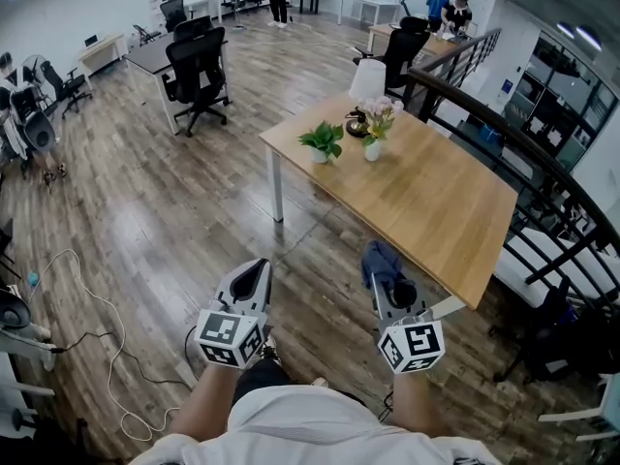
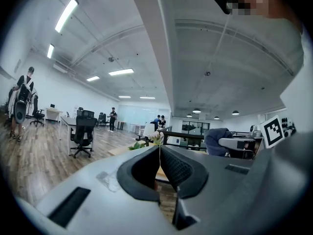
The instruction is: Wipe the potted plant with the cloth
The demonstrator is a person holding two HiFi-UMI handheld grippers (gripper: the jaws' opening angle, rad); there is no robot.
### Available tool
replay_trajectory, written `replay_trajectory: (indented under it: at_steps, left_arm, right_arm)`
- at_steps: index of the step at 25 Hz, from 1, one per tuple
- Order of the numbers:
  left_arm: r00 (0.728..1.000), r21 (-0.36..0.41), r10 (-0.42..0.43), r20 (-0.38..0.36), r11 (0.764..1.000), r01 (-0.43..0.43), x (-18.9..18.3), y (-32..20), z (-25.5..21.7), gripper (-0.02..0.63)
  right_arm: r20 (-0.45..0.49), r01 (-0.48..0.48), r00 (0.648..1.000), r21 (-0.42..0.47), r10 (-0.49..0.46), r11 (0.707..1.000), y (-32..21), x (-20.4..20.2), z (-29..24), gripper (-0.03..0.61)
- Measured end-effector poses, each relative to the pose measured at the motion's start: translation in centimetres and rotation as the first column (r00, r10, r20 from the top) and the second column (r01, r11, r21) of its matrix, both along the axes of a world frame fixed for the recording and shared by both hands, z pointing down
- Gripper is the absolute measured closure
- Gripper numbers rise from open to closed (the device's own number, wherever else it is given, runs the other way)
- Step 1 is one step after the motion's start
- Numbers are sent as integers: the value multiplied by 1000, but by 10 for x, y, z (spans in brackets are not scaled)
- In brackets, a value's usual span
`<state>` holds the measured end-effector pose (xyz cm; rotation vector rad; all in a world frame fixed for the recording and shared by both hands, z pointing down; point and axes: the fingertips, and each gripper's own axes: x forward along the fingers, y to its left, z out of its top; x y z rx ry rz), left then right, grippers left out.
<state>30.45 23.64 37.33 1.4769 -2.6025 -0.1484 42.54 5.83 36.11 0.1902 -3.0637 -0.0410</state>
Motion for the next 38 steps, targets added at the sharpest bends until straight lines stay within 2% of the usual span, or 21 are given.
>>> replay_trajectory:
  at_steps: [5, 13, 19, 25, 30, 38]
  left_arm:
    - [1000, 5, 12, -27, 1000, -12, -28, -7, 6, 597]
    - [998, 40, 42, -45, 998, -40, -118, -7, 2, 597]
    - [996, 33, 79, -48, 996, -78, -181, 2, 7, 597]
    - [991, 32, 94, -91, 995, -92, -218, 0, 18, 597]
    - [988, 20, 111, -107, 994, -109, -251, -24, 26, 597]
    - [987, -3, 117, -109, 993, -118, -336, -94, 28, 597]
  right_arm:
    - [-17, -5, 1000, -15, 5, 1000, -7, -27, 5, 419]
    - [-11, -27, 1000, -29, 26, 999, -12, -115, -8, 420]
    - [-27, -26, 999, -27, 26, 999, 4, -179, -2, 420]
    - [-70, -36, 997, -40, 33, 999, -2, -214, 8, 420]
    - [-92, -46, 995, -65, 40, 997, -27, -251, 21, 420]
    - [-87, -35, 996, -94, 27, 995, -93, -335, 28, 420]
